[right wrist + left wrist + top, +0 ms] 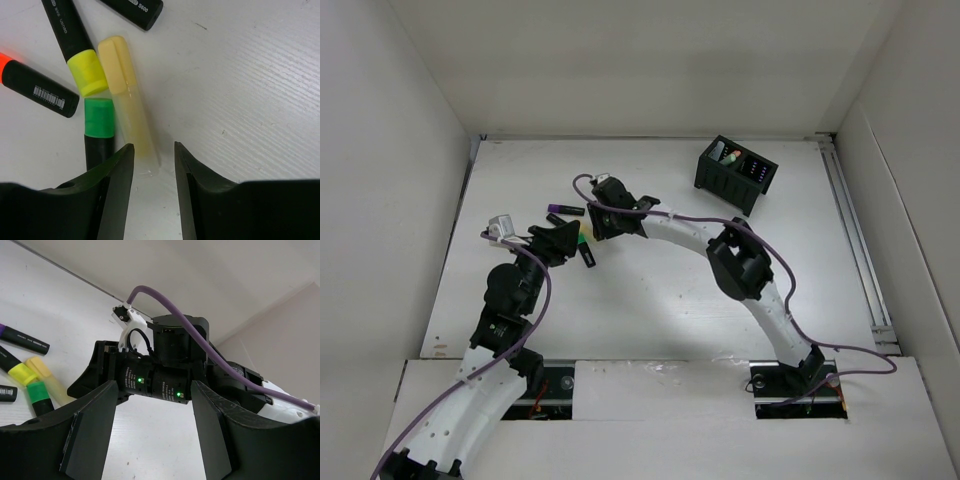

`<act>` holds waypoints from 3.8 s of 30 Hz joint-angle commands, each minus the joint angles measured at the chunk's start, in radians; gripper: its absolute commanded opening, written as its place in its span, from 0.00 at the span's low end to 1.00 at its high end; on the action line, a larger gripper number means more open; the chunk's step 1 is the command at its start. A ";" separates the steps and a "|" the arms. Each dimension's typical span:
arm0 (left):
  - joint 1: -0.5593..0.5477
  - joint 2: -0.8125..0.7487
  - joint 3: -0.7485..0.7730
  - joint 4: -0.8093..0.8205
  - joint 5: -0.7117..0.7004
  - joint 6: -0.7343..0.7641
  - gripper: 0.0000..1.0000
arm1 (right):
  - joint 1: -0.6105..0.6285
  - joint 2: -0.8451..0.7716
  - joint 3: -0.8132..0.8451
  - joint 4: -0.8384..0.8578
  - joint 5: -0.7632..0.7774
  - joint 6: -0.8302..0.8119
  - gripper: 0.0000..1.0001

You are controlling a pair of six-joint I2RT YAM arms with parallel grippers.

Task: Sort the stationery into containers
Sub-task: Pick up the pen from the center of the board, then place the pen in the storage box.

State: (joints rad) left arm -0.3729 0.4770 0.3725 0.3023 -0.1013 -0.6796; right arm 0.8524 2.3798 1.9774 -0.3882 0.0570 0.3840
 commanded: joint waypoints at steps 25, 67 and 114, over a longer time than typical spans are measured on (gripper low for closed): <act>0.000 -0.002 0.011 0.041 0.000 0.005 0.57 | 0.020 -0.016 -0.104 0.015 0.056 0.021 0.30; 0.000 -0.011 0.011 0.038 -0.003 0.005 0.58 | -0.019 0.067 0.107 -0.121 0.122 0.052 0.59; 0.000 0.189 0.052 0.083 0.092 0.023 0.58 | -0.556 -0.148 0.202 0.229 0.669 0.061 0.13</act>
State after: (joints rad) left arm -0.3729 0.6586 0.3782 0.3332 -0.0074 -0.6708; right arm 0.2909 2.2333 2.1174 -0.2245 0.6624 0.4847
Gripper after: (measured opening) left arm 0.578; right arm 0.334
